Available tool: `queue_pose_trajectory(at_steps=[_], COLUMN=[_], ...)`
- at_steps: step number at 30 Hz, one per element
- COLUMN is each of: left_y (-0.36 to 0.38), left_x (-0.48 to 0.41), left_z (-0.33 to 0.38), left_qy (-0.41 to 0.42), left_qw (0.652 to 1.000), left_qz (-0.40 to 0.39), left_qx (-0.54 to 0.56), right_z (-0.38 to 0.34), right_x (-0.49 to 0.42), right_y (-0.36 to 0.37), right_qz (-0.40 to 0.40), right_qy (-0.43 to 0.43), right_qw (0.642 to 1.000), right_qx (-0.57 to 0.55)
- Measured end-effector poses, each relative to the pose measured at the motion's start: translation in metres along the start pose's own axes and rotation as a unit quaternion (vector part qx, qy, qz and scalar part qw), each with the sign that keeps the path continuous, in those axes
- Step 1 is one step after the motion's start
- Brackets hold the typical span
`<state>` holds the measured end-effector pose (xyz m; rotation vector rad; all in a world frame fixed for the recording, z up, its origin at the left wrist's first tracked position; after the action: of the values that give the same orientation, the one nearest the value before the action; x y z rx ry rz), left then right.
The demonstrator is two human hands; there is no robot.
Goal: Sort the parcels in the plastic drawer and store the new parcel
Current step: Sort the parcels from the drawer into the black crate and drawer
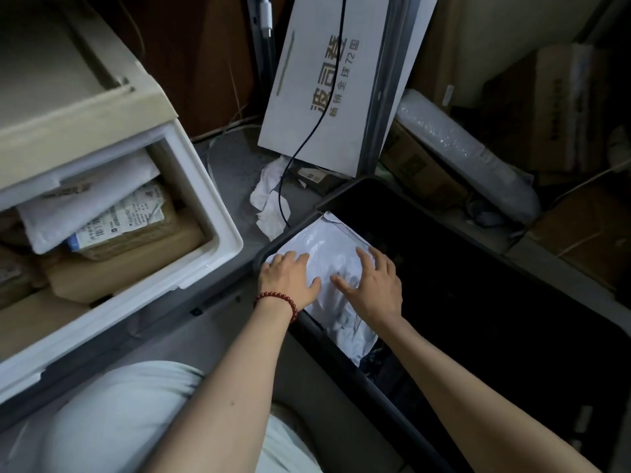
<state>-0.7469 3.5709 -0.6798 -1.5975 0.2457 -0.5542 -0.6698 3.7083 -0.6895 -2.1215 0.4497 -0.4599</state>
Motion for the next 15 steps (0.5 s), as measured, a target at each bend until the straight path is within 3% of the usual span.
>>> queue_pose_trajectory(at_steps=[8, 15], left_y=[-0.028, -0.063], left_x=[0.045, 0.092], left_z=[-0.027, -0.071], left_qy=[-0.027, -0.122], left_qw=[0.999, 0.99], left_qz=[0.036, 0.067], left_qx=[0.011, 0.03], right_z=[-0.022, -0.085], right_x=[0.022, 0.047], right_y=[-0.011, -0.02], right_qz=[-0.026, -0.022], right_qy=[-0.021, -0.126], right_qw=[0.999, 0.992], right_qx=[0.017, 0.009])
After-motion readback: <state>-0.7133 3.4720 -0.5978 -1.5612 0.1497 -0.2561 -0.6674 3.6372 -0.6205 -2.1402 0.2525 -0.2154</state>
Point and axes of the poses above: each hand's wrist, its own x-axis away from the middle knuckle, its own y-axis out of the palm, z = x × y, the point moved 6 cm from there along -x, towards the middle knuckle, and after that the axes turned 8 degrees about -x, right-handed, at the moved point
